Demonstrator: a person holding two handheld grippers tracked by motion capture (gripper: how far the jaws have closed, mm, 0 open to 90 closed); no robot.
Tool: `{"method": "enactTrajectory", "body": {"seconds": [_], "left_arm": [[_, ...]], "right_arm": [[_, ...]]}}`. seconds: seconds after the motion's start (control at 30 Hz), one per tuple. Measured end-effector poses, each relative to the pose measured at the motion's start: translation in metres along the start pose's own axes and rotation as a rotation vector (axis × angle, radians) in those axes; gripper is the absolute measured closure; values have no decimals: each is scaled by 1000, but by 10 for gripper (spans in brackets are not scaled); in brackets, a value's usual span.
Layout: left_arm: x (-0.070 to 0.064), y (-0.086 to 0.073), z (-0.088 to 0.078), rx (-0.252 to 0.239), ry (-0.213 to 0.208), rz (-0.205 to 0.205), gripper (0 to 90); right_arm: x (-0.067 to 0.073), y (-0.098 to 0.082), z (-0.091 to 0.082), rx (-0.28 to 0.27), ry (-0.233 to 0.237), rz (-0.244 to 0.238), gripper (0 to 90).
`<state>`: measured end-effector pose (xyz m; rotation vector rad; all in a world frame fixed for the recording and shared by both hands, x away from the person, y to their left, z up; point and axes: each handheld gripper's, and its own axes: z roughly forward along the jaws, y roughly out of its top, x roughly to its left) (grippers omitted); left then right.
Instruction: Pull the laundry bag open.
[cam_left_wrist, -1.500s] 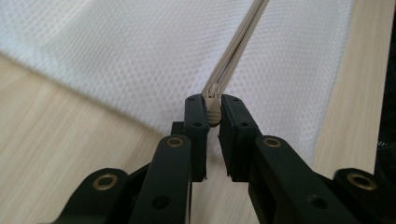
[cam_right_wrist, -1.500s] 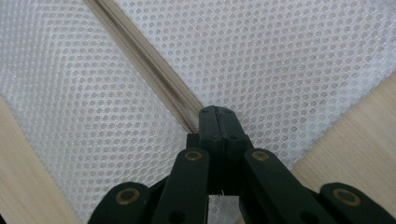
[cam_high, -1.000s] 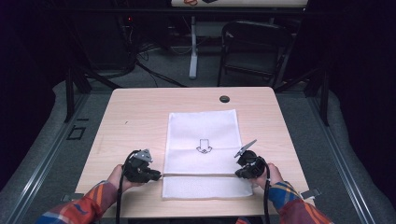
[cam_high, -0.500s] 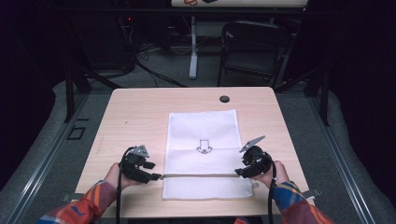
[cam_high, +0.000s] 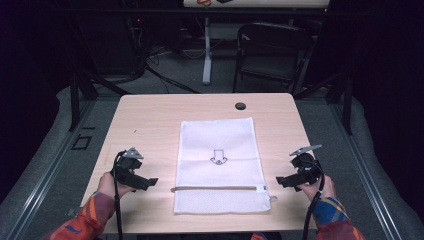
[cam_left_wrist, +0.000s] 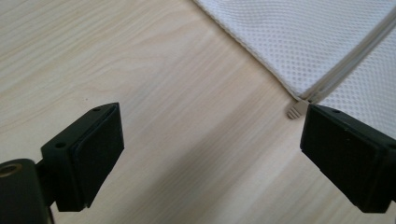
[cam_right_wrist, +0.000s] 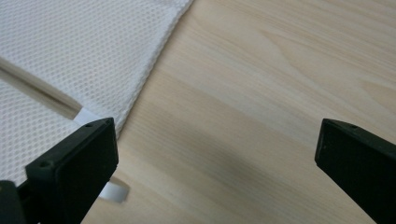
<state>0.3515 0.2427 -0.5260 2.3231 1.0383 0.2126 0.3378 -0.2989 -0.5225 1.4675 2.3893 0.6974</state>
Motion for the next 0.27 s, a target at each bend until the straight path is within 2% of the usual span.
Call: {"method": "enactTrajectory", "body": {"seconds": [0.07,0.1,0.2,0.27], "left_arm": [[4,0,3,7,6,-12,53],[5,0,4,7,14,-18,44],[11,-2,7,3,18,-50,33],[16,-4,10,17,16,-64,19]], "right_arm": [[-2,0,2,6,-14,11,0],[-3,0,4,19,-7,5,0],[-3,0,9,32,-30,1,0],[-5,-1,11,35,-24,3,0]]}}
